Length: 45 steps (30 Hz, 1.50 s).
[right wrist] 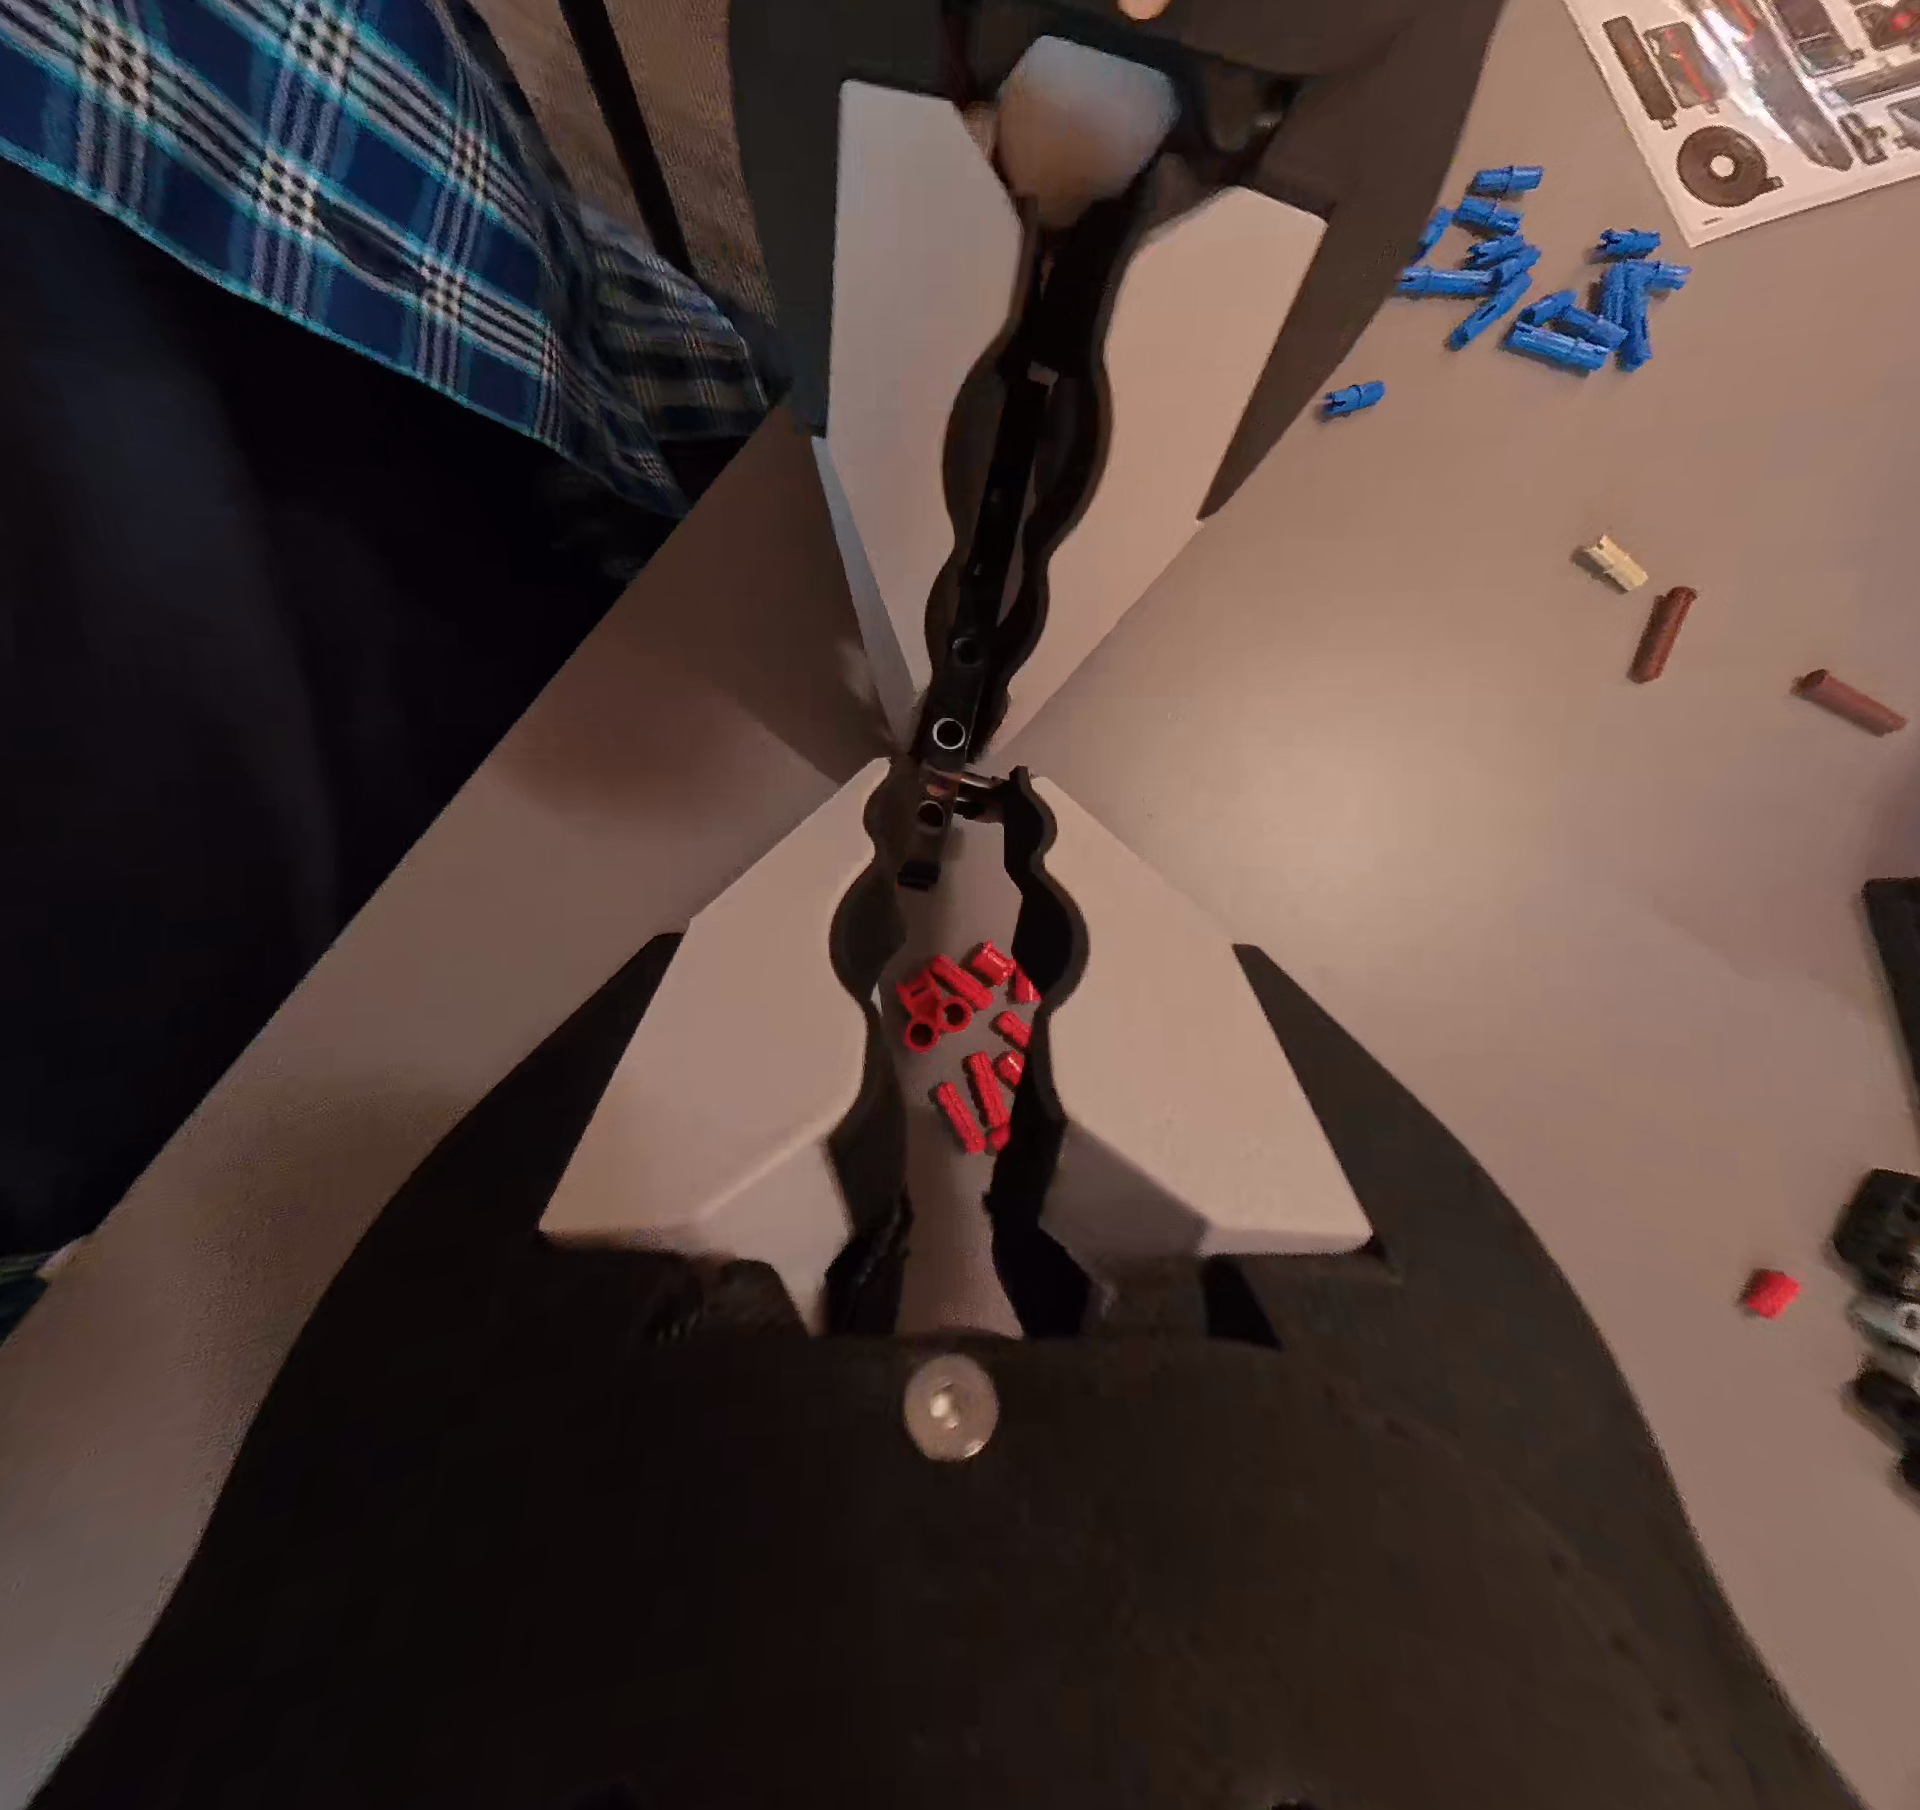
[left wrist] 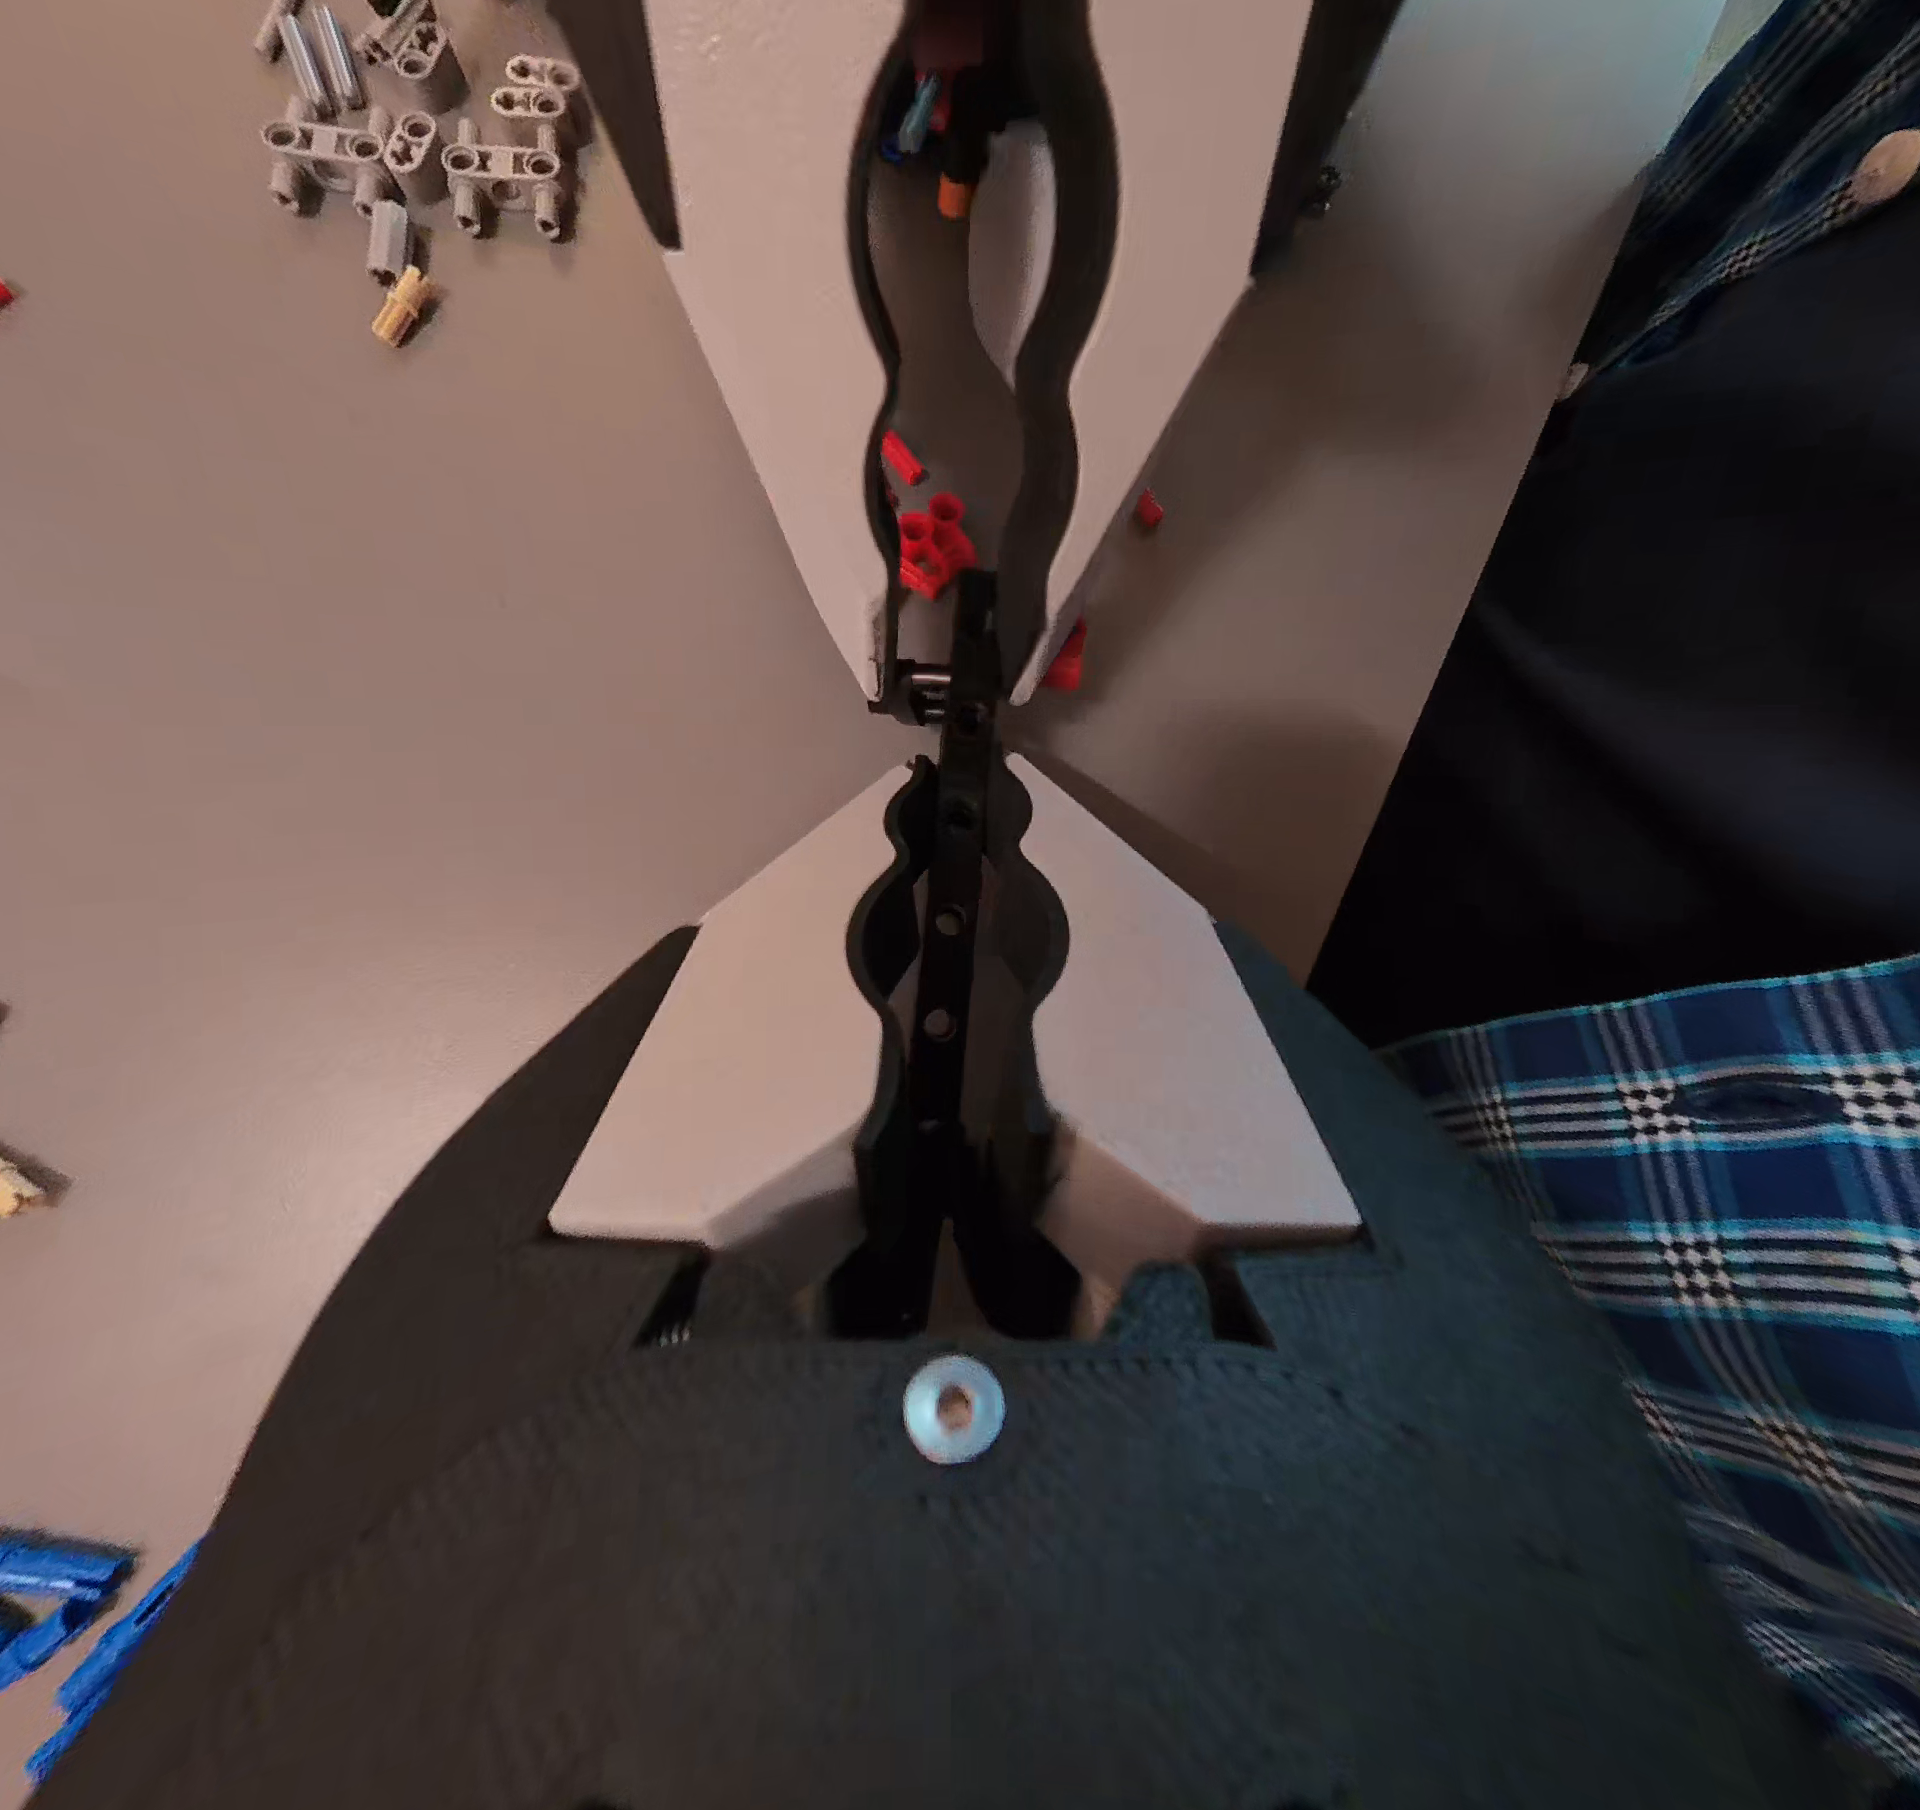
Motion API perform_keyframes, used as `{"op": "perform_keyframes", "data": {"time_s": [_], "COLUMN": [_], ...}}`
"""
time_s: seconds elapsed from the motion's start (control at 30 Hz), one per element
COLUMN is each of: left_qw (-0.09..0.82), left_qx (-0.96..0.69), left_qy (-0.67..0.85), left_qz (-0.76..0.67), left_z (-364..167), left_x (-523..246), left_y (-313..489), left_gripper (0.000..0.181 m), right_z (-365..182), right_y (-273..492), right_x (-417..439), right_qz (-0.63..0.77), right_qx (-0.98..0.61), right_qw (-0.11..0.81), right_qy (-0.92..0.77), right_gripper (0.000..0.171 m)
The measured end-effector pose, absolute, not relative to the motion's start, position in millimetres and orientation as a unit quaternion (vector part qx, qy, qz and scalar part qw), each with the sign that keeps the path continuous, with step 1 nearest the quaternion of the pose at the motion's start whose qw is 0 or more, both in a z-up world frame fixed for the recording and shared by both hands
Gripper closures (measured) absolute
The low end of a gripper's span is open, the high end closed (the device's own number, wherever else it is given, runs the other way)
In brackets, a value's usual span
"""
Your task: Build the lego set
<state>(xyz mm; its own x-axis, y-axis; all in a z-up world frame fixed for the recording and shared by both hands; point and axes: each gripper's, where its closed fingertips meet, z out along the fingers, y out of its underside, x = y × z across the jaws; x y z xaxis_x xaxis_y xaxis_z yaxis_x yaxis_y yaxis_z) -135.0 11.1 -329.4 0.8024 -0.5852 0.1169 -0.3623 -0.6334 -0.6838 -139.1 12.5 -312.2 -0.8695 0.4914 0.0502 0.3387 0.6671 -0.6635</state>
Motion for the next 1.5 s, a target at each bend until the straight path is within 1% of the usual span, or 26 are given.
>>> {"op": "perform_keyframes", "data": {"time_s": [0.13,0.47,0.57,0.67,0.8,0.9,1.0,1.2,1.5], "left_qw": [0.316,0.302,0.300,0.307,0.315,0.318,0.319,0.327,0.327], "left_qx": [-0.895,-0.904,-0.901,-0.897,-0.890,-0.886,-0.883,-0.881,-0.884], "left_qy": [0.254,0.224,0.242,0.256,0.287,0.303,0.315,0.312,0.297], "left_qz": [-0.184,-0.202,-0.200,-0.188,-0.163,-0.150,-0.137,-0.139,-0.152], "left_z": [-336,-339,-339,-339,-339,-340,-341,-341,-341], "left_x": [-134,-134,-130,-129,-129,-128,-128,-127,-126], "left_y": [7,4,0,0,-3,-6,-7,-9,-12], "left_gripper": [0.173,0.175,0.174,0.174,0.174,0.174,0.174,0.174,0.174], "right_z": [-320,-325,-325,-323,-322,-319,-318,-318,-317], "right_y": [9,6,3,4,0,-1,-3,-6,-9], "right_x": [-138,-140,-136,-135,-131,-129,-128,-126,-126], "right_qz": [0.305,0.244,0.262,0.311,0.344,0.362,0.368,0.366,0.354], "right_qx": [-0.212,-0.199,-0.202,-0.264,-0.294,-0.309,-0.316,-0.308,-0.276], "right_qw": [0.142,0.208,0.186,0.094,0.046,0.002,-0.022,-0.011,0.046], "right_qy": [-0.918,-0.926,-0.925,-0.908,-0.891,-0.879,-0.874,-0.878,-0.892], "right_gripper": [0.159,0.160,0.159,0.157,0.154,0.156,0.157,0.157,0.158]}}
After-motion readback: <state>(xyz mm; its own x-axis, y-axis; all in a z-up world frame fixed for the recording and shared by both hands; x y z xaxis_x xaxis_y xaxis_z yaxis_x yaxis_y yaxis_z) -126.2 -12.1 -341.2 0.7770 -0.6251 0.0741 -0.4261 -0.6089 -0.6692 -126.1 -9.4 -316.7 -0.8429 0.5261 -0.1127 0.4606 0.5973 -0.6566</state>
